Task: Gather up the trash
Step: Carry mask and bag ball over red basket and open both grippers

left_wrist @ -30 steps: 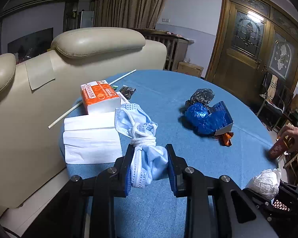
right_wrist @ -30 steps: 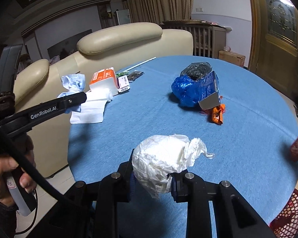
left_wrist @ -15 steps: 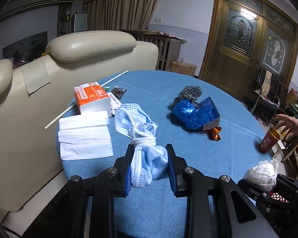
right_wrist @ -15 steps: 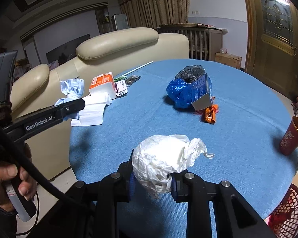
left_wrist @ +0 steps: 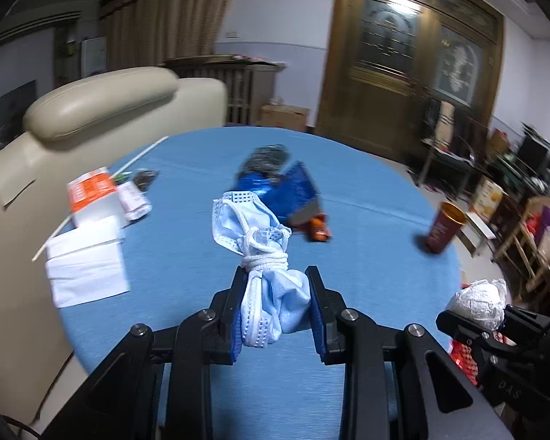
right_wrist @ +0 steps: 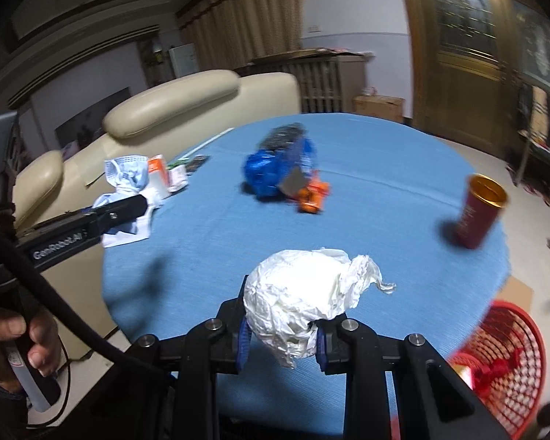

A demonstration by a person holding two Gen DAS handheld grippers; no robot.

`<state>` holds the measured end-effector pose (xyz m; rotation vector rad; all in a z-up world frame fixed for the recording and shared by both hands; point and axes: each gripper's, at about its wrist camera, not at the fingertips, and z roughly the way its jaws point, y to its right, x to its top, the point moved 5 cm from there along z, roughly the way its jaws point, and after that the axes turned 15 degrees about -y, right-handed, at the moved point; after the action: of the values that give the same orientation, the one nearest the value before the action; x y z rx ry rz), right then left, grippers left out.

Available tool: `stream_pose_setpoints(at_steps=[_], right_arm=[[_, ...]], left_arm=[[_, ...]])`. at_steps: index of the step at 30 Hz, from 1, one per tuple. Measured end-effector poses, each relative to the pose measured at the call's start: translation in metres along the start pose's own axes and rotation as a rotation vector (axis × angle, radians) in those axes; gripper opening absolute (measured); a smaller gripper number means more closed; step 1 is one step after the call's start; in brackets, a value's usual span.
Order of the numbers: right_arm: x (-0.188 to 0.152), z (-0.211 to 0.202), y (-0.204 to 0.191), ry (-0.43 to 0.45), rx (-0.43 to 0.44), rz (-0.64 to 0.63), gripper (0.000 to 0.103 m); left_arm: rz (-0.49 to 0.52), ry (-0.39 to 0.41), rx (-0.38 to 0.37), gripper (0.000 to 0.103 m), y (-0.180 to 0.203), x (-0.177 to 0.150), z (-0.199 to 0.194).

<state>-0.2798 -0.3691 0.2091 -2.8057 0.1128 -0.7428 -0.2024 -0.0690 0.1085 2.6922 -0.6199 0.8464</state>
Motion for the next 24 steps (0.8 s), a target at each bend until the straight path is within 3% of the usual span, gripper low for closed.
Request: stream_pose_setpoints(at_steps=[16, 24], right_arm=[[-0.093, -0.039, 0.187, -0.058, -0.253, 0.37, 0.029], [-0.111, -0.036, 0.254, -0.094, -0.281, 0.458, 0.031]], left_arm=[[0.351, -0.071, -0.253, 0.032, 0.17, -0.002, 0.022], [0.498, -0.126, -0.327, 0.032, 0.244, -0.006, 0.047]])
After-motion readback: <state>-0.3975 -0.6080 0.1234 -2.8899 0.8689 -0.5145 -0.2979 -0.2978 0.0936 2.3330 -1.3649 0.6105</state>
